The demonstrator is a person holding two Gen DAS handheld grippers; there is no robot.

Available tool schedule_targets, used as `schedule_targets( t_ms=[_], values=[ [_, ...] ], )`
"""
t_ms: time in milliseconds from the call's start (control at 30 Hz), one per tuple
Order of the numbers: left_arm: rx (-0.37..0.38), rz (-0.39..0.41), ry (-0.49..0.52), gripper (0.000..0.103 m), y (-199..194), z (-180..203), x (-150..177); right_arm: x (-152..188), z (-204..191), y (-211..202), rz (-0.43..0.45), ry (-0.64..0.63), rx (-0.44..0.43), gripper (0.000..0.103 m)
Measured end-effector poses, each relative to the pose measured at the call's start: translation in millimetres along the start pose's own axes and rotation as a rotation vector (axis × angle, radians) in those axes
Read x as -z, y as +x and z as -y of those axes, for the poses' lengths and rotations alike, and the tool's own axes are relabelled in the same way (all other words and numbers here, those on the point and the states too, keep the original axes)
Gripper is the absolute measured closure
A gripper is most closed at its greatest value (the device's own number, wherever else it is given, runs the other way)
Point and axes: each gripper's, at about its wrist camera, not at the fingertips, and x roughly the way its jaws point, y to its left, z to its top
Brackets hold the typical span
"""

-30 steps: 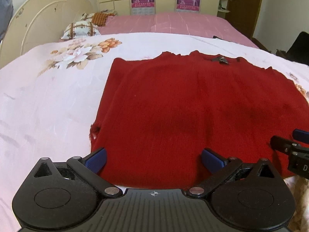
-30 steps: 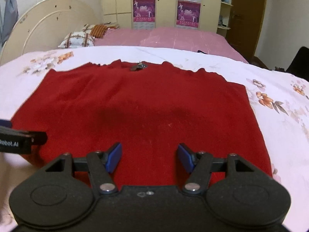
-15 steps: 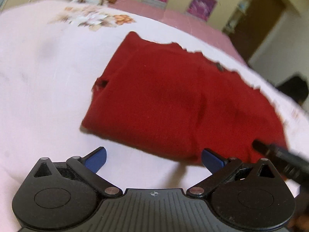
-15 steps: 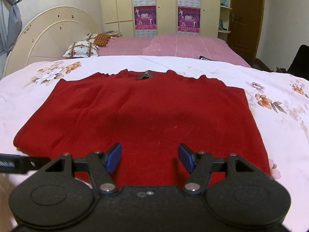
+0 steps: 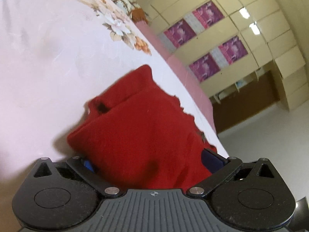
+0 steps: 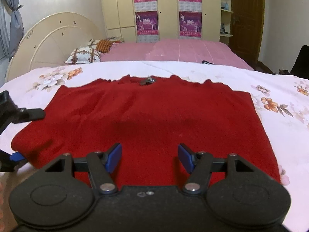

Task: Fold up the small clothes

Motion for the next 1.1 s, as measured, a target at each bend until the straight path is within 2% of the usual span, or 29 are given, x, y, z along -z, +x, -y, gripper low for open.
schedule_targets(
  t_ms=[67, 100, 133, 167, 300, 333, 400, 467, 533, 600, 667, 800, 833, 867, 1000, 1100],
  values=[
    [0.006, 0.018, -0.003, 0.001, 5, 2, 0, -4, 0, 5, 0.011, 0.000, 0.001, 0.041],
    [0.006, 0.025, -0.006, 0.021, 6, 2, 0, -6, 0, 8, 0.017, 0.000, 0.003, 0.041],
    [0.005, 0.011, -0.013, 0.052, 6, -1, -2, -9, 0, 10, 0.024, -0.001, 0.007, 0.041],
    [0.012, -0.019, -0.037, 0.061, 11, -5, -3, -11, -1, 12, 0.030, -0.004, 0.013, 0.041],
    [0.013, -0.027, -0.063, 0.063, 12, -10, -3, -20, -1, 22, 0.040, -0.016, 0.022, 0.042],
    [0.019, -0.024, -0.058, 0.067, 11, -9, -3, -22, -1, 24, 0.041, -0.025, 0.027, 0.043],
    [0.022, -0.018, -0.021, 0.085, 9, -2, -6, -25, -1, 25, 0.051, -0.028, 0.031, 0.043],
    [0.026, -0.020, -0.002, 0.085, 8, 1, -9, -26, 0, 28, 0.055, -0.032, 0.046, 0.043],
    [0.030, -0.015, 0.018, 0.085, 6, 6, -12, -21, -2, 41, -0.008, -0.055, 0.081, 0.043],
    [0.043, -0.001, 0.073, 0.085, 0, 17, -13, -9, -6, 48, 0.014, -0.113, 0.100, 0.042],
    [0.082, 0.020, 0.169, 0.085, -9, 39, -14, -2, -12, 49, 0.039, -0.155, 0.126, 0.042],
    [0.185, 0.014, 0.401, 0.085, -15, 104, -8, -5, -7, 44, 0.028, -0.125, 0.103, 0.043],
    [0.218, -0.002, 0.455, 0.085, -12, 121, -2, -10, 0, 39, 0.020, -0.087, 0.078, 0.050],
    [0.247, -0.023, 0.492, 0.085, -9, 135, 4, -13, 10, 30, 0.024, -0.028, 0.060, 0.053],
    [0.357, -0.168, 0.661, 0.085, 14, 192, 53, -14, 62, -11, 0.064, 0.145, 0.096, 0.051],
    [0.368, -0.293, 0.721, 0.085, 37, 206, 94, -1, 104, -40, 0.070, 0.222, 0.154, 0.051]
  ],
)
